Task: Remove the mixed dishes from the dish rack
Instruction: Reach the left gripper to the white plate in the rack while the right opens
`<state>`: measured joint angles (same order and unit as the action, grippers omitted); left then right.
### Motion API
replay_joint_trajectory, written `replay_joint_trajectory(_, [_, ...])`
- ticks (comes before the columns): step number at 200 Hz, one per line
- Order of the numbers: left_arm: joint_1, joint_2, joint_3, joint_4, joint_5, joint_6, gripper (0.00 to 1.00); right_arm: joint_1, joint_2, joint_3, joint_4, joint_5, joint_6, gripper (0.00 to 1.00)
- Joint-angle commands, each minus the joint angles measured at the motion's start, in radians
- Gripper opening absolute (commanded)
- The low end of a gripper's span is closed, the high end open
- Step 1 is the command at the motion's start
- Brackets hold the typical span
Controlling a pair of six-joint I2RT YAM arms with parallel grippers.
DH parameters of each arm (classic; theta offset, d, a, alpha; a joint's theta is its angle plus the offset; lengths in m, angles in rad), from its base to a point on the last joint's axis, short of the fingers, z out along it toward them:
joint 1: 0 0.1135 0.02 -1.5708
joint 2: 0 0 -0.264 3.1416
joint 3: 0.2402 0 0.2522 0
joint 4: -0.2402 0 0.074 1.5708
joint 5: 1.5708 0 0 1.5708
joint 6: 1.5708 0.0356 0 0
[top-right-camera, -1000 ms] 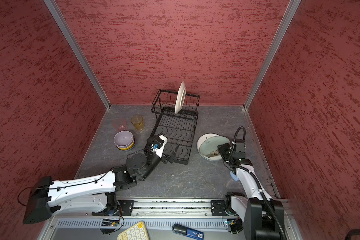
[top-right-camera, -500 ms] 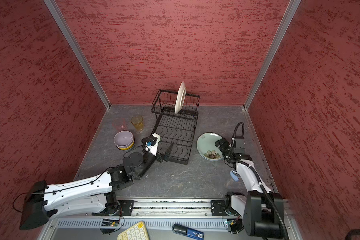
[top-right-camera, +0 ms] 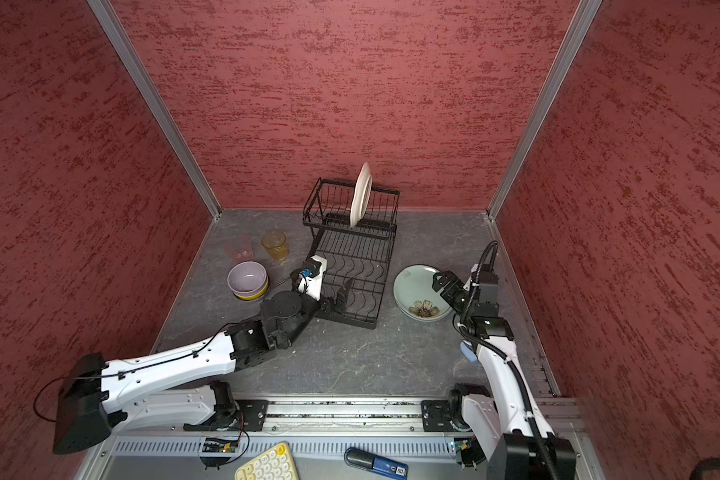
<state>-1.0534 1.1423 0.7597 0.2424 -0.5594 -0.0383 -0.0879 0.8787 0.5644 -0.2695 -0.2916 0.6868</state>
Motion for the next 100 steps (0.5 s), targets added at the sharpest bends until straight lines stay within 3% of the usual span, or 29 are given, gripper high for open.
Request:
replay_joint_trajectory(1, [0.008, 0.030, 0.051, 0.026, 0.039, -0.023, 1.00, 0.024, -0.052, -0.027, 0.025, -0.097, -0.046, 0.99])
replay_joint_trajectory(38, [0.092, 0.096, 0.171, -0.062, 0.149, -0.062, 1.00, 0.056, -0.140, -0.061, 0.055, -0.174, -0.069, 0.99])
replay_joint_trajectory(100, [0.214, 0.227, 0.372, -0.176, 0.237, -0.100, 1.00, 0.056, -0.295, -0.165, 0.138, -0.272, -0.036, 0.99])
